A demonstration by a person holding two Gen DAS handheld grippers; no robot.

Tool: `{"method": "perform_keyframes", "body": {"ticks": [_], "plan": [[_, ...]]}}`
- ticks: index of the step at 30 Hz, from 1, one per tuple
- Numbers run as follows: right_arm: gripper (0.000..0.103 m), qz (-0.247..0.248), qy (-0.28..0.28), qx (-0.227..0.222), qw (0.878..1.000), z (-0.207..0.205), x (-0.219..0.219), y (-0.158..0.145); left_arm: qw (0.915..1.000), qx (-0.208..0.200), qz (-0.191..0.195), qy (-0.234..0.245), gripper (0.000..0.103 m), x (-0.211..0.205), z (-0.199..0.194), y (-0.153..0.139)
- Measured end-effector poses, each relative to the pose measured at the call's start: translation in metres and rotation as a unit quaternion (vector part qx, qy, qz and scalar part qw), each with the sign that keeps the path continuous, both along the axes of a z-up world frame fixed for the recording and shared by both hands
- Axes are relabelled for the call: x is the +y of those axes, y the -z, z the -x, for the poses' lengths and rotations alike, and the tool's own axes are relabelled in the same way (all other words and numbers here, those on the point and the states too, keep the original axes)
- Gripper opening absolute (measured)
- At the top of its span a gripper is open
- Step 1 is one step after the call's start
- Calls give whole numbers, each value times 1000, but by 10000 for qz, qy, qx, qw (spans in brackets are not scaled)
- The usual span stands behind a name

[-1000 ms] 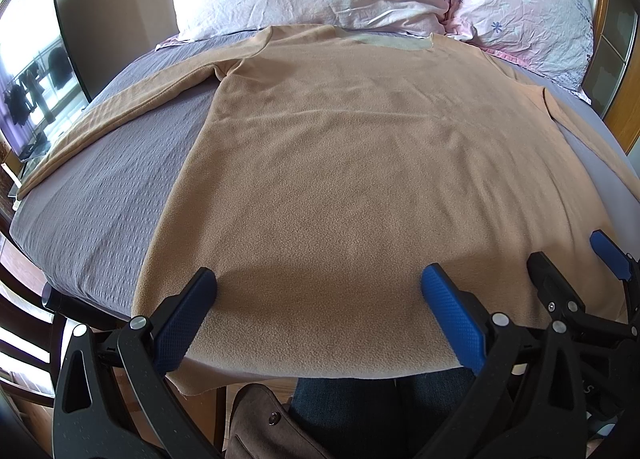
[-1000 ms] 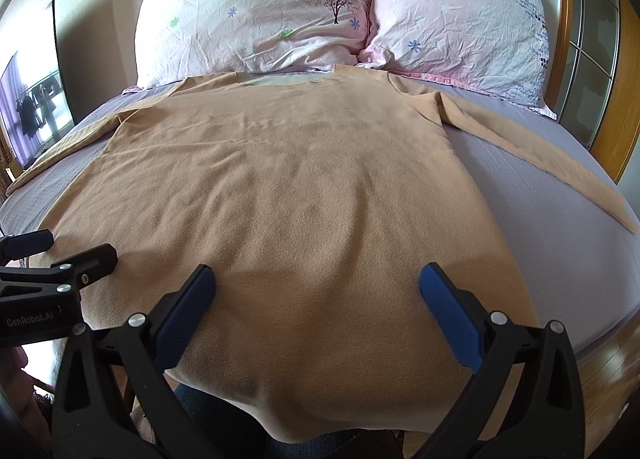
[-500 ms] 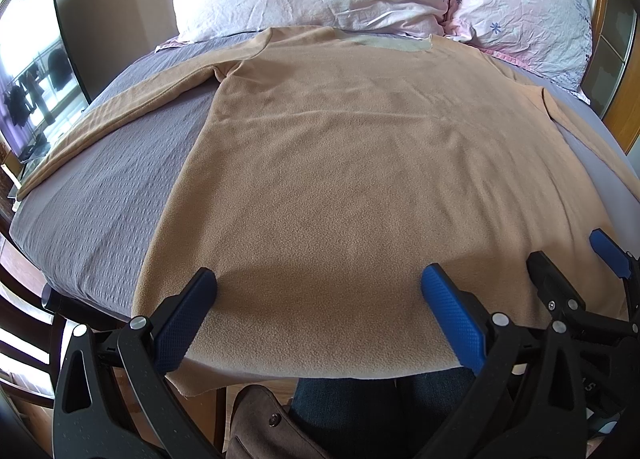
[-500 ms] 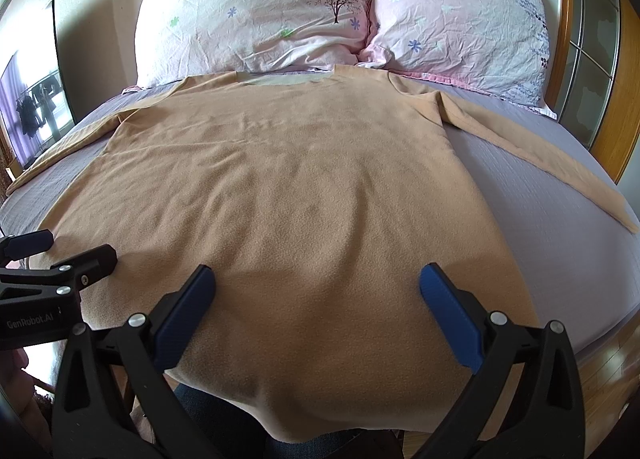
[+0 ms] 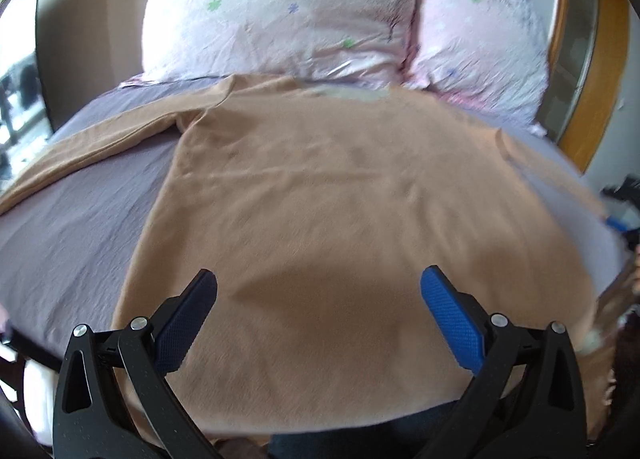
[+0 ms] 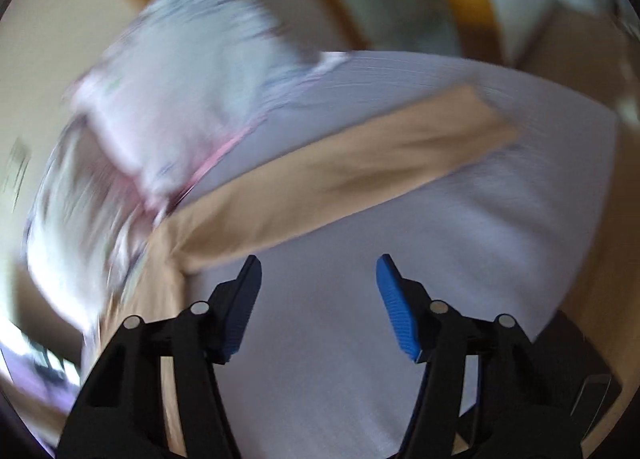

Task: Fold small clothes
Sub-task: 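Grasp a sleeve with the right gripper and fold it across the shirt body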

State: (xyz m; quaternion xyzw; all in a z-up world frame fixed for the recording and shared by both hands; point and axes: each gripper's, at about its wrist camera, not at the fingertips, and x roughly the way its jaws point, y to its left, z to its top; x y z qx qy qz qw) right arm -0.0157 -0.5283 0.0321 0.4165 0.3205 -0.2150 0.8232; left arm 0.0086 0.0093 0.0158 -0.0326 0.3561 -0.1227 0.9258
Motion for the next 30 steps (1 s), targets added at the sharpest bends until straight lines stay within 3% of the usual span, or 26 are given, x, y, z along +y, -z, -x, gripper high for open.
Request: {"method": "perform_keyframes", "body": {"ticks": [3,8,9,12,13,15,17,19,21,23,25,26,28,30], "plan": [[54,-411,578,195,9973,-3,-43,17,9982,-262,489,237,102,5,-7,-10],[48,-648,851,29,9943,-18,-64,25,9911,-473,1198,335,102,22,-26,-20],[43,-651,931,5,9935,-21,-67,27,9896,-489,1320,295,102,29,-32,-22],[6,-769,1068,18,9913,-28,-83,36,9872,-557,1489,147,102,50,-36,-23],[5,-745,1060,-44,9916,-27,-85,35,9863,-610,1530,49,102,61,-37,-25],[4,-256,832,-328,9957,-35,-71,13,9856,-700,1527,-196,102,81,-38,-28],[4,325,261,-831,9957,-50,-40,-20,9840,-776,1506,-556,102,105,-41,-30],[4,896,-733,-1457,9825,-74,17,-62,9808,-754,1549,-916,102,131,-45,-31],[4,1226,-2005,-1972,9518,-100,85,-93,9760,-659,1665,-1242,102,154,-48,-28],[4,1513,-3230,-2230,9072,-118,154,-109,9653,-519,1973,-1633,102,184,-51,-23],[4,1770,-4681,-2236,8364,-132,239,-105,9529,-373,2306,-1936,102,210,-51,-18],[4,1899,-5159,-2129,8078,-136,270,-97,9461,-297,2483,-2058,102,224,-51,-15],[4,2215,-6194,-1652,7349,-137,334,-64,9337,-111,2765,-2272,102,249,-50,-9],[4,2260,-6970,-1011,6729,-132,375,-25,9230,65,2917,-2510,102,274,-53,-4]]}}
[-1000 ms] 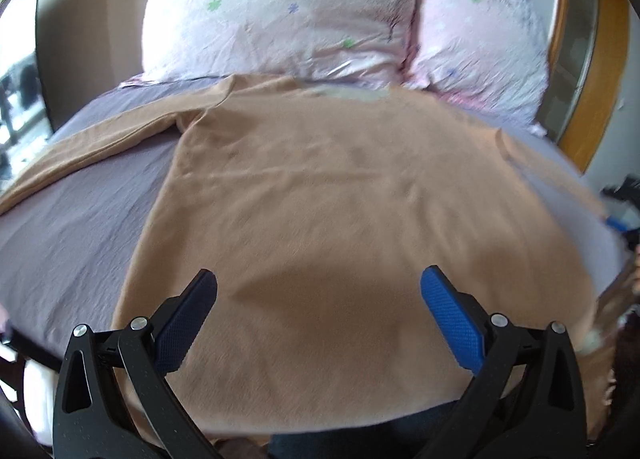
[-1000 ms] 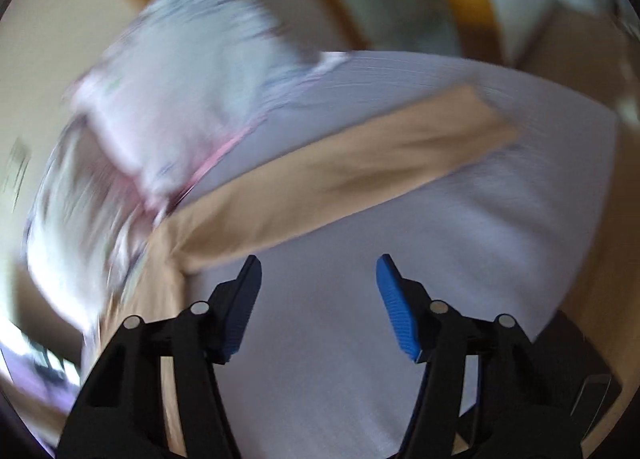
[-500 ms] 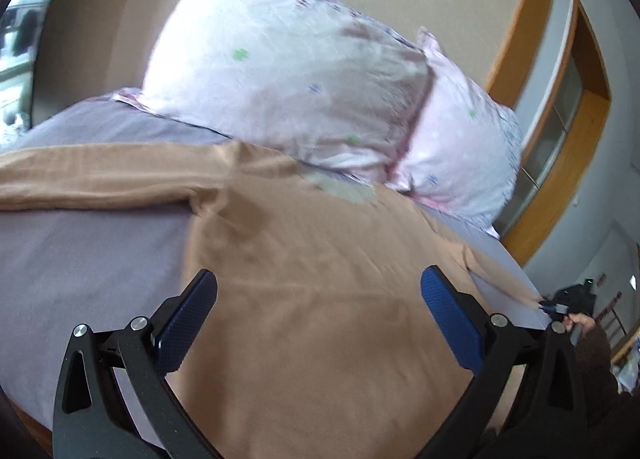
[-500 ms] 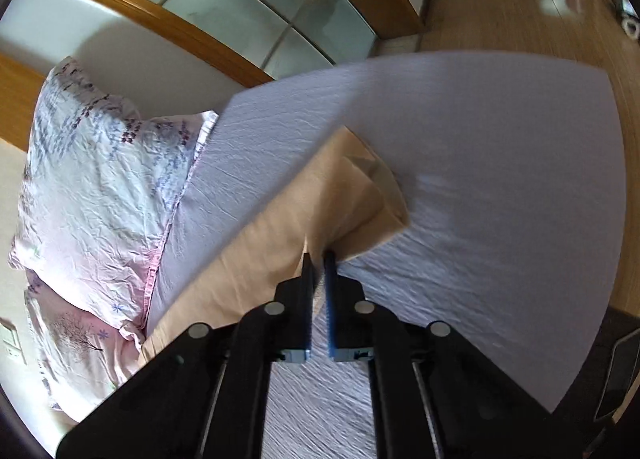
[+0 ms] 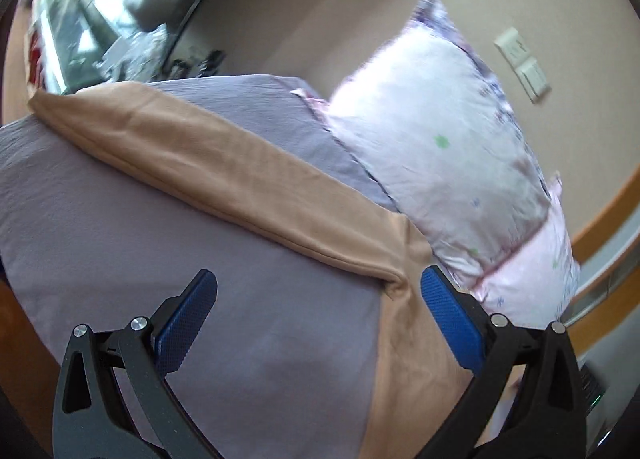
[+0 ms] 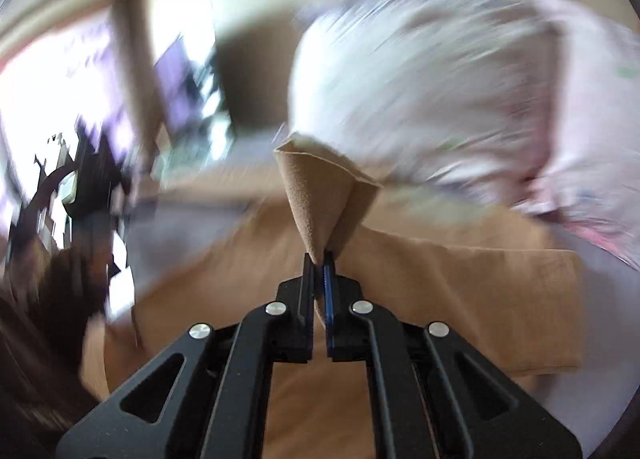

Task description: Fold small clothes

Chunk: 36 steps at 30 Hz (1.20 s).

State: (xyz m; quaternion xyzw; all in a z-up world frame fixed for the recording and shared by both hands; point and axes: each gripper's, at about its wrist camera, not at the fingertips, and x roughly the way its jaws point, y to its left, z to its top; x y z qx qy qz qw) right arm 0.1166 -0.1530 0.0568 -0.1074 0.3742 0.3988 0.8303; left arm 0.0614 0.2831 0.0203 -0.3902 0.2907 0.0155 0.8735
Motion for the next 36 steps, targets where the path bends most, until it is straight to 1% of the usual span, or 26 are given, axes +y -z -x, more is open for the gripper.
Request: {"method": "perform_keyframes", "body": {"ticks": [1,2,3,5,6,7,8,9,11,12,13,14,16,20,21,22,23,24,26,28,29,30,32,34,35,36], "plan": [[5,250,-273,261,9990,1,12,15,9999,63,31,-79,102,10,1,2],[5,358,-460,450,9973,0,19,23,9998,134,74,-160,102,19,1,4],[8,344,-625,615,9956,2,21,29,9993,245,140,-263,102,31,0,7],[33,-97,-714,639,9954,4,20,21,9982,383,220,-394,102,45,0,11],[61,-288,-649,576,9958,3,18,15,9975,457,250,-473,102,52,0,13],[72,-483,-530,515,9961,-2,15,10,9970,505,271,-522,102,56,0,14],[72,-568,-444,535,9960,-2,16,8,9964,551,306,-570,102,61,-1,17],[72,-593,-330,628,9957,-12,18,10,9958,591,362,-591,102,64,-1,19],[67,-467,-202,617,9968,-20,23,11,9953,627,433,-606,102,68,-2,18],[62,-388,-283,533,9974,-18,25,11,9951,653,457,-588,102,69,-3,18],[61,-340,-371,454,9977,-13,26,10,9952,656,471,-561,102,68,-4,17],[61,-178,-524,252,9982,-5,30,10,9955,655,453,-510,102,66,-5,17],[57,58,-727,116,9973,22,30,12,9960,660,356,-481,102,61,-7,15],[55,721,-968,-15,9927,33,49,28,9965,657,340,-392,102,56,-12,15],[43,855,-925,-68,9920,32,51,33,9966,652,339,-377,102,55,-12,15],[27,950,-809,-122,9921,30,53,36,9967,649,313,-365,102,53,-12,15],[15,819,-689,-95,9942,26,51,34,9968,647,294,-359,102,52,-12,15],[5,798,-531,-55,9954,21,50,32,9969,643,284,-354,102,52,-12,15],[5,606,-250,-195,9977,14,45,16,9970,631,291,-353,102,53,-11,14],[5,194,581,-594,9964,-9,32,-25,9970,604,296,-378,102,55,-10,13],[5,-85,858,-702,9938,-19,24,-43,9971,588,299,-384,102,55,-10,12],[5,-584,1275,-894,9861,-34,10,-72,9972,568,303,-376,102,55,-10,11],[5,-1291,1879,-1313,9648,-54,-8,-117,9977,511,270,-345,102,54,-8,8],[5,-1622,2262,-1678,9457,-64,-13,-141,9983,465,165,-312,102,51,-6,3],[5,-1738,2325,-1757,9407,-71,-8,-146,9985,444,108,-306,102,50,-5,1],[6,-1688,2286,-1689,9438,-78,1,-144,9987,418,41,-296,102,49,-4,-1]]}}
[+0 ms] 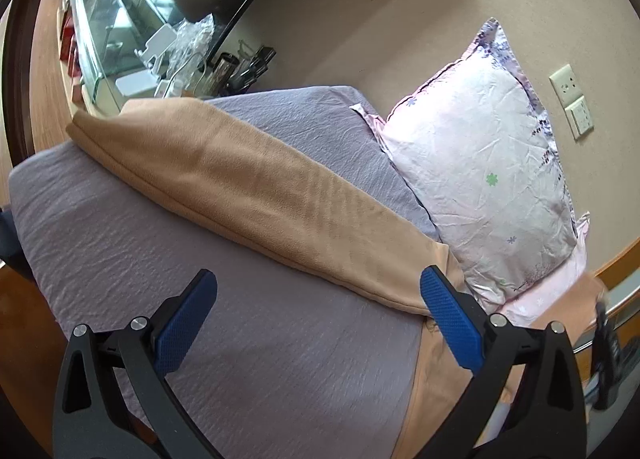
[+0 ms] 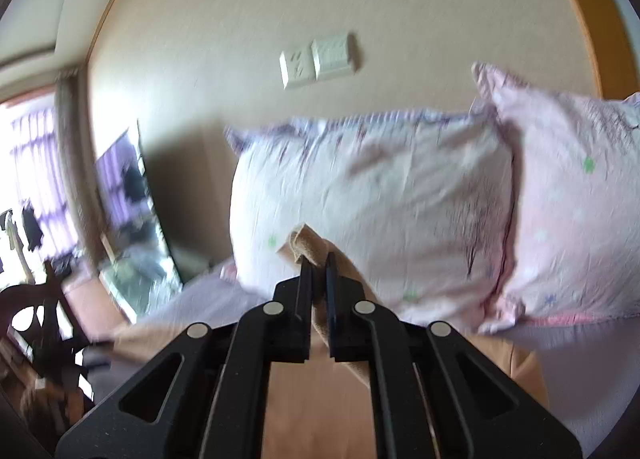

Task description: Fold small clothes

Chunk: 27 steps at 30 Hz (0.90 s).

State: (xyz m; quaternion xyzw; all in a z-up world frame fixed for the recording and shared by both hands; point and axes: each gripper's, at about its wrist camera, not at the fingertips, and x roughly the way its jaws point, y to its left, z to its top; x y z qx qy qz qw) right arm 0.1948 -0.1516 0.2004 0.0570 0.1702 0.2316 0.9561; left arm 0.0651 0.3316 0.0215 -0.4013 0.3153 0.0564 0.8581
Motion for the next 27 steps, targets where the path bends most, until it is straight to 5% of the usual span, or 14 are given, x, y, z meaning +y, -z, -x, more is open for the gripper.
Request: {"method": "perform_keyframes", "body": {"ticks": [4,8,10,13,16,22,24,27], "plan": [[6,843,-129,862,9926,-38,66,71,9999,6,-129,44,102,-1,-1,-2],[13,959,-933,2617,9558,-68,113,165,9999,121,41,42,102,3,-5,6],[22,708,-1076,2794,9515,-66,112,173,9998,167,117,1,102,7,-5,9],[57,639,-819,2600,9600,-65,101,168,9997,154,162,-76,102,10,-5,9],[58,815,-1062,3448,9291,-78,106,194,9995,236,172,-147,102,13,-11,11],[55,354,-716,2771,9575,-60,68,162,9984,314,387,-282,102,19,-12,17],[54,552,-322,2448,9675,-65,47,150,9985,305,374,-266,102,18,-12,17],[50,1064,209,2425,9641,-89,19,148,9987,341,320,-225,102,17,-13,16]]}}
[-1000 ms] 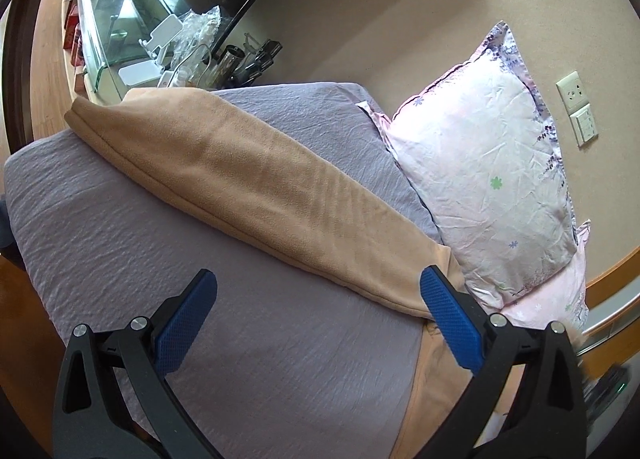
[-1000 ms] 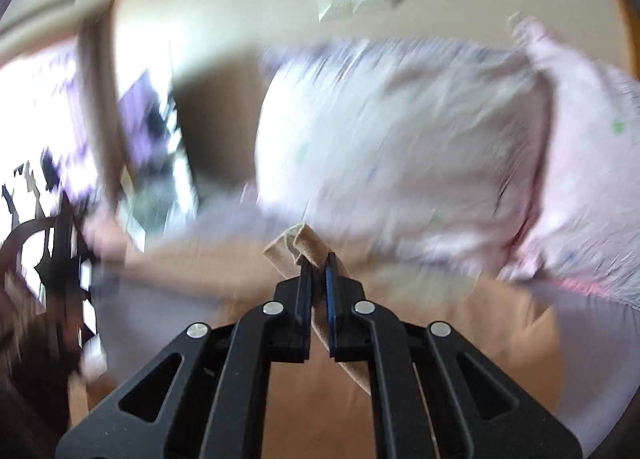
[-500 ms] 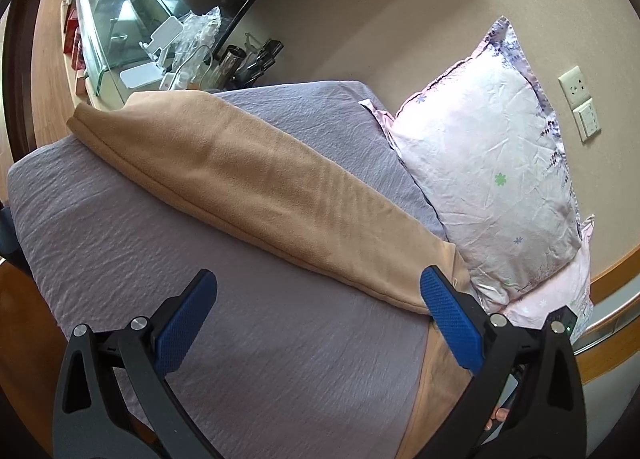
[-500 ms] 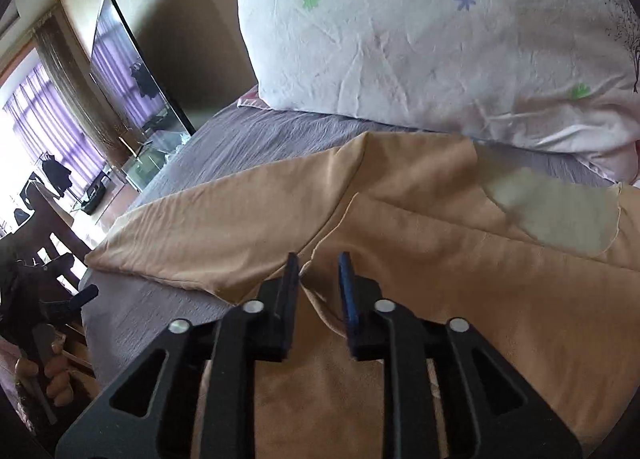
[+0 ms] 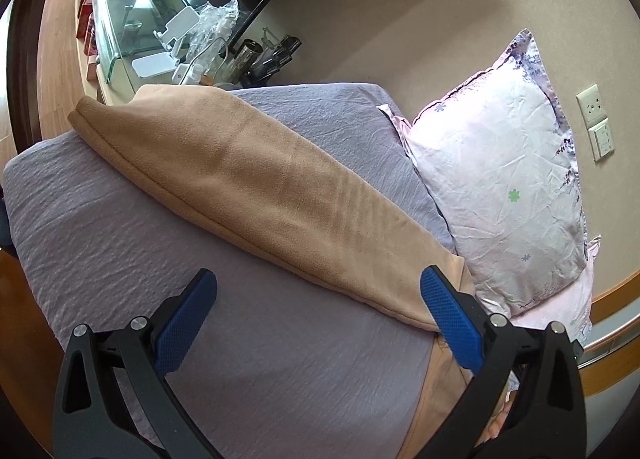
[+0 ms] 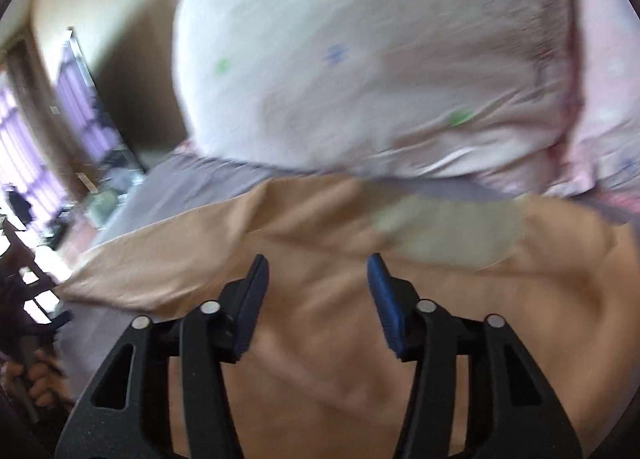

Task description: Fold small clothes

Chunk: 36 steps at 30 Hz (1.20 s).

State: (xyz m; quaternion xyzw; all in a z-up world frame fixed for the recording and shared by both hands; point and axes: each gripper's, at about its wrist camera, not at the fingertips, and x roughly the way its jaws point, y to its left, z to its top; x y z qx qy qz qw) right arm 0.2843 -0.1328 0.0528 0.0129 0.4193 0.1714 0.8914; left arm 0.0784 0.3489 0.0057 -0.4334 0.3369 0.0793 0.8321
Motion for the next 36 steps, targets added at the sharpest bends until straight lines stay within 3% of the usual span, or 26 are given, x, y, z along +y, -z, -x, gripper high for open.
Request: {"method": "perform_keyframes", "body": {"ticks": [2,4,9,12,13,14,15,18,21,24,26,29,31,34,36], "plan": [[46,234,-67,292,9993,-18,-10,12,10000,0,-16,18,102,0,0,0],[35,148,-456,422,9980,-19,-3,19,10000,1,-57,30,102,0,-1,-1],[34,505,-1615,166,9854,-14,63,27,9997,65,-222,23,102,-3,-5,-2],[34,973,-1822,139,9783,-24,90,37,9997,63,-240,46,102,-3,-5,-2],[26,1023,-1867,235,9768,-25,93,41,9997,59,-233,53,102,-3,-5,-2],[20,878,-1951,169,9767,-25,93,42,9997,52,-222,64,102,-3,-5,-1],[1,808,-2015,189,9760,-22,95,42,9997,43,-211,70,102,-3,-4,-1],[1,554,-2014,-23,9779,-16,94,26,9997,55,-215,90,102,-2,-5,-1],[1,-115,-1923,-289,9808,-17,101,2,9995,89,-293,75,102,-5,-7,-2],[1,-249,-1737,-658,9823,-21,112,-6,9994,89,-335,52,102,-6,-7,-2],[2,-153,-1588,-622,9852,-28,117,-2,9993,95,-367,51,102,-7,-7,-2],[18,-59,-1666,53,9860,-32,118,19,9994,123,-329,60,102,-7,-7,-2],[52,-176,-1618,151,9866,-19,99,18,9996,106,-234,73,102,-4,-5,-2],[54,-792,-1564,631,9825,-11,72,22,9999,57,-116,71,102,-1,-4,-1],[54,-547,-1550,1114,9801,-11,73,41,9999,64,-69,59,102,0,-4,0]]}}
